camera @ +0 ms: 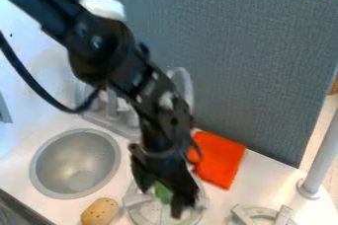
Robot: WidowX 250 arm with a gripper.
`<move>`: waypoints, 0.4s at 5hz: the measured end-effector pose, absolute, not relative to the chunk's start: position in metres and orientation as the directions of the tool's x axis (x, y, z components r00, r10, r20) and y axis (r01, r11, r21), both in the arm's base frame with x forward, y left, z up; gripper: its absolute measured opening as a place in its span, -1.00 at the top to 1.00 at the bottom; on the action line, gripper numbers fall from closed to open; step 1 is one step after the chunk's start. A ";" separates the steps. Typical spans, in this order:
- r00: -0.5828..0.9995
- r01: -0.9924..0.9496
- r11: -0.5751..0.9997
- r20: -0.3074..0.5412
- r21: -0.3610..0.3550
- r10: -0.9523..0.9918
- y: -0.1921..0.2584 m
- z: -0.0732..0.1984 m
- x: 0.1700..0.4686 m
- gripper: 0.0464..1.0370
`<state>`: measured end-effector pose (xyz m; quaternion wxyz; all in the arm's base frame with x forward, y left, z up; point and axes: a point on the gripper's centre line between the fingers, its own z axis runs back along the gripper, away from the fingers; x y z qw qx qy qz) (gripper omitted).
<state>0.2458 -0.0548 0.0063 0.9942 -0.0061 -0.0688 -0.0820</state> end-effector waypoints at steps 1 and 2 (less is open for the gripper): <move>0.985 0.121 0.992 0.117 0.038 -0.124 -0.029 0.009 0.249 -0.93; 0.988 0.098 0.993 0.113 0.061 -0.105 -0.012 0.011 0.251 -0.93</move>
